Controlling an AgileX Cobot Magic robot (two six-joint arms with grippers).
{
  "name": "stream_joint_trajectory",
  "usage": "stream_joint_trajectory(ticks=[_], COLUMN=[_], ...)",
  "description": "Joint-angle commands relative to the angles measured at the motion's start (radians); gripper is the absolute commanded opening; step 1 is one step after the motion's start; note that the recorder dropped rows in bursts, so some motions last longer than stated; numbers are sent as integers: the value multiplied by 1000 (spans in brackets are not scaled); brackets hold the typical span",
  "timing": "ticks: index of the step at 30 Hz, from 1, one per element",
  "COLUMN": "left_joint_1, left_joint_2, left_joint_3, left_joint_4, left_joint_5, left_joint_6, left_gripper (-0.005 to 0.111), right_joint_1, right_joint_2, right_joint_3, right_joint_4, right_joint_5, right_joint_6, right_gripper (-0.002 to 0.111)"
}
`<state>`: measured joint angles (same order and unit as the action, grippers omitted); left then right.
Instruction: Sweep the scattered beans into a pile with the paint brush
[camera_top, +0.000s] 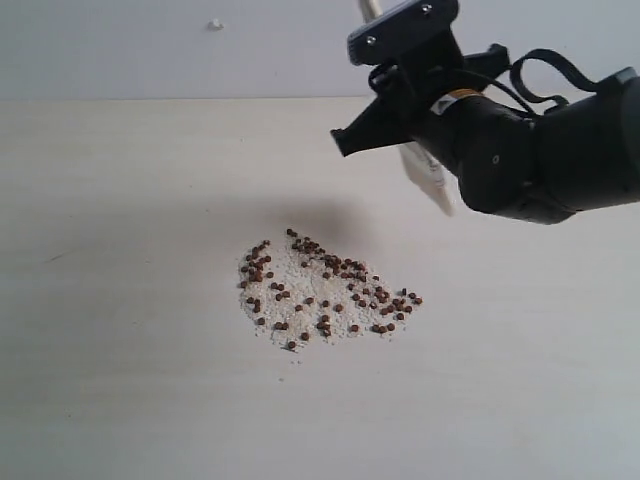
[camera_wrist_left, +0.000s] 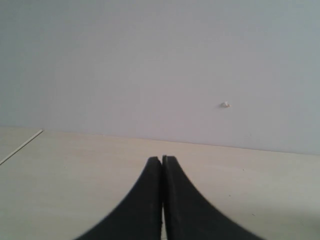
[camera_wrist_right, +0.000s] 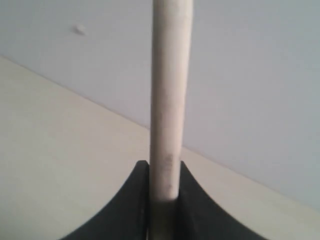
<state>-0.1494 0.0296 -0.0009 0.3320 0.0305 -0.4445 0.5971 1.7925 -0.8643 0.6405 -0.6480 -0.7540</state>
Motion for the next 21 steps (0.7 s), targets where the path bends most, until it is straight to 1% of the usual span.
stream_joint_trajectory(ticks=[1, 3, 6, 9, 14, 16, 19, 21], left_joint_1=[-4, -4, -4, -4, -4, -4, -4, -4], left_joint_2=[-6, -6, -6, -6, -6, -6, -6, -6], left_joint_3=[1, 1, 1, 1, 1, 1, 1, 1], left_joint_4=[4, 4, 4, 4, 4, 4, 4, 4], left_joint_5=[-1, -1, -1, -1, -1, -1, -1, -1], left_joint_6=[4, 4, 4, 4, 4, 4, 4, 4], left_gripper=[0, 0, 0, 0, 0, 0, 0, 0], right_joint_1=[-4, -4, 13, 76, 205, 246, 286, 293], right_joint_2=[-29, -29, -29, -29, -29, -29, -23, -6], right_joint_3=[87, 140, 201, 237, 248, 248, 248, 246], right_joint_4=[330, 359, 366, 418, 508, 507, 498, 485], right_joint_5=[-105, -117, -127, -169, -162, -164, -175, -196], right_joint_6=[-220, -203, -116, -90, -88, -69, -11, 29], right_gripper=[0, 0, 0, 0, 0, 0, 0, 0])
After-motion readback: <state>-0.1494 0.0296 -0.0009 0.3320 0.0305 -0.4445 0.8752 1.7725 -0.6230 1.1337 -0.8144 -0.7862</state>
